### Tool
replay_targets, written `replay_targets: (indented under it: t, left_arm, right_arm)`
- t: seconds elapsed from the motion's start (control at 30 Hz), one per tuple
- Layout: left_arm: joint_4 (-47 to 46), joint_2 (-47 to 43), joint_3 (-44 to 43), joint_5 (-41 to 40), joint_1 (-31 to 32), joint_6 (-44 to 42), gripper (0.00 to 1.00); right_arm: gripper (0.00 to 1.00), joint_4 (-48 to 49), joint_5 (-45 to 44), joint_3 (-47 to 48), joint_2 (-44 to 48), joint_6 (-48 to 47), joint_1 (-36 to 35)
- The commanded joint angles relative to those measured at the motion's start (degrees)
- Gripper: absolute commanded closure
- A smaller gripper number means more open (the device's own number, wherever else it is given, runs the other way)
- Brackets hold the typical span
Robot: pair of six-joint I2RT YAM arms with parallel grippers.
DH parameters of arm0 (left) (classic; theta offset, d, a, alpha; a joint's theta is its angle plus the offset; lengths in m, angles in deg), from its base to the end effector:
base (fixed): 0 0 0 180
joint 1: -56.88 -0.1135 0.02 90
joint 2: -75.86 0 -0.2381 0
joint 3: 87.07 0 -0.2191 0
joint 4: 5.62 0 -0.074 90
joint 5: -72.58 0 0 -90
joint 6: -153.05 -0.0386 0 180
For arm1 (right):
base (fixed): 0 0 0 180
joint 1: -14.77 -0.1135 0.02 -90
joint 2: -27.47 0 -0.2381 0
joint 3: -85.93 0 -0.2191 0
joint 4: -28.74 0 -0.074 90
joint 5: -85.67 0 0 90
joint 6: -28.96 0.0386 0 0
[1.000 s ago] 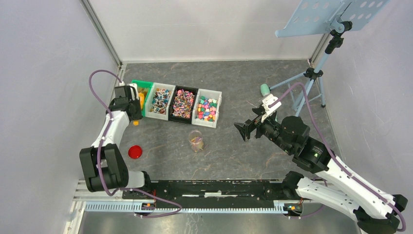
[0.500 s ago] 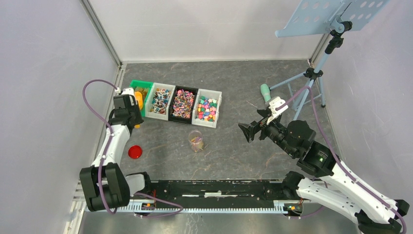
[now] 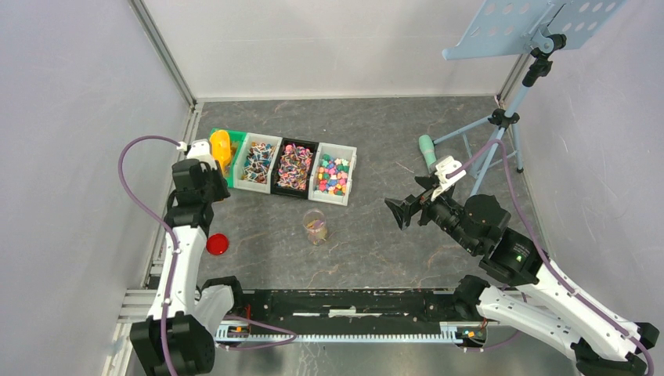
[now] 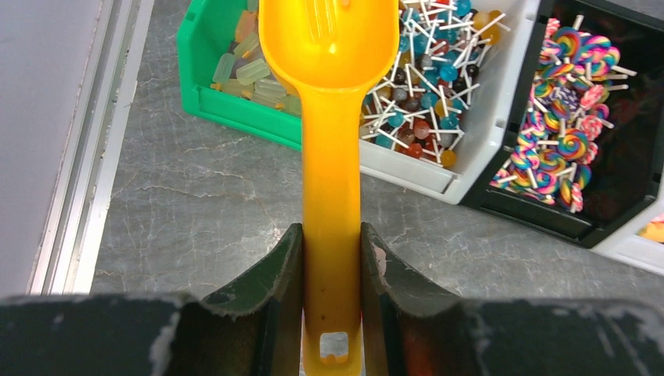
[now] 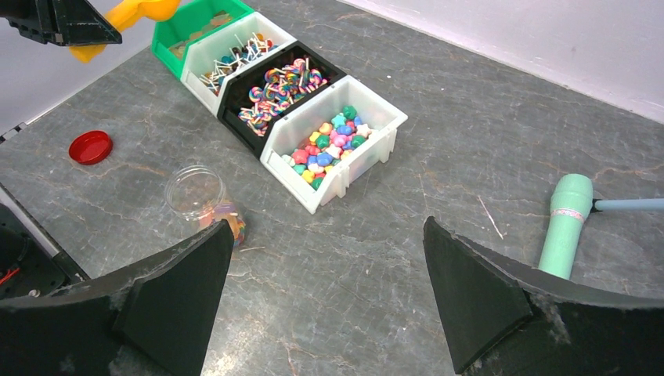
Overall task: Pack the candies
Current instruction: Scoop the fake candies from the storage box.
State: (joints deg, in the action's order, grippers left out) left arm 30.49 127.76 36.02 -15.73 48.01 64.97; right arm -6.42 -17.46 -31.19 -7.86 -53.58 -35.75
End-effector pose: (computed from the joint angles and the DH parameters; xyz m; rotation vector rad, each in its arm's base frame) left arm 0.1857 0.0278 0.2619 -0.1812 2.1058 0.0412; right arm 0.0898 0.0952 0.3378 -0.4709 1.6665 0.5575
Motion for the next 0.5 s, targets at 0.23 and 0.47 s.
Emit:
replay_targets:
  t: [0.23,0.47]
  left_arm:
    - [-0.6,-8.5,-1.4,7.4,2.1,3.3,0.98]
    - [6.7,-4.8,-7.4,11.4,6.2,3.8,0.98]
  right_arm:
    - [0.02,1.8,-0.4,0.1,0.4,-0.8,0.0]
    - [0.02,-0.3,0.8,0.5,-1.4,-1.0,0.0]
